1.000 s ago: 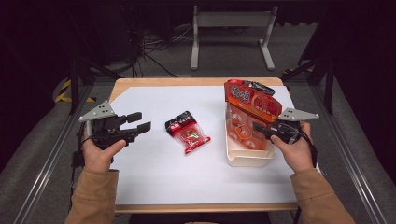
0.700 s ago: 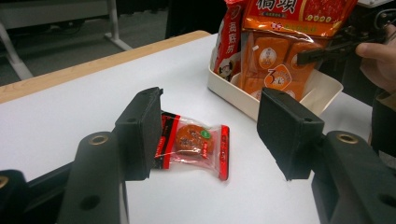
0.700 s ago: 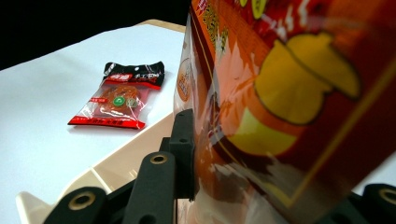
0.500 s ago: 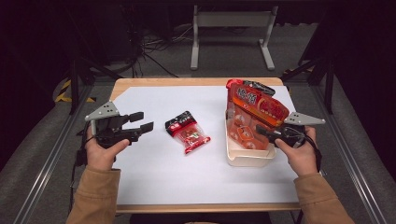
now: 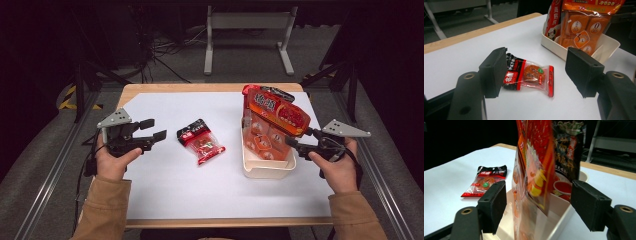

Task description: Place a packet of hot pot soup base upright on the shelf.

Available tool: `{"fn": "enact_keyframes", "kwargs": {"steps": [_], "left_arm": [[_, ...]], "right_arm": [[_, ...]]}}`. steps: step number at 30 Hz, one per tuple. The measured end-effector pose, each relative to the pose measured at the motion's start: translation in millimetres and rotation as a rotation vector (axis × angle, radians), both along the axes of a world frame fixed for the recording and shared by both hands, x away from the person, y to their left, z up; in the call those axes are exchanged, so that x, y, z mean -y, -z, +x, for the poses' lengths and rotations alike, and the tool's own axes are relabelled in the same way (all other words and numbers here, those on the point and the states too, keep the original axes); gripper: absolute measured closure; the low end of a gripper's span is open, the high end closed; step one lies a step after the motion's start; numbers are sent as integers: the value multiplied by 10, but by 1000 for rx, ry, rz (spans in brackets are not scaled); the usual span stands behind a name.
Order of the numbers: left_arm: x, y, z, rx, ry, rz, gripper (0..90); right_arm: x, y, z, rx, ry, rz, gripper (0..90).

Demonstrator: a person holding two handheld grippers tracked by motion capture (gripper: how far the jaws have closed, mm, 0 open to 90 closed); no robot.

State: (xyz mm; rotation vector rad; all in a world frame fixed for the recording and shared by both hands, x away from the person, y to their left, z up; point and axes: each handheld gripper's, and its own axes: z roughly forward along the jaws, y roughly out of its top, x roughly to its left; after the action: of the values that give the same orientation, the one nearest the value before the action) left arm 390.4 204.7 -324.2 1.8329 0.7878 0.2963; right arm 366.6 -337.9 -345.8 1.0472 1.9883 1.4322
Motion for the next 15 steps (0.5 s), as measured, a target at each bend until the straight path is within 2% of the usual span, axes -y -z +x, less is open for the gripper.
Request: {"fn": "enact_keyframes", "kwargs": {"steps": [7, 9, 12, 15], "left_arm": [[38, 51, 40, -4, 8, 18, 368], [44, 70, 49, -8, 5, 18, 368], [49, 99, 69, -14, -2, 17, 365], [57, 130, 106, -18, -11, 23, 356]], "right_arm": [[162, -9, -105, 5, 2, -38, 309], [192, 2, -119, 23, -13, -54, 301], [232, 35, -141, 35, 5, -81, 298], [265, 67, -144, 37, 15, -69, 305]]}}
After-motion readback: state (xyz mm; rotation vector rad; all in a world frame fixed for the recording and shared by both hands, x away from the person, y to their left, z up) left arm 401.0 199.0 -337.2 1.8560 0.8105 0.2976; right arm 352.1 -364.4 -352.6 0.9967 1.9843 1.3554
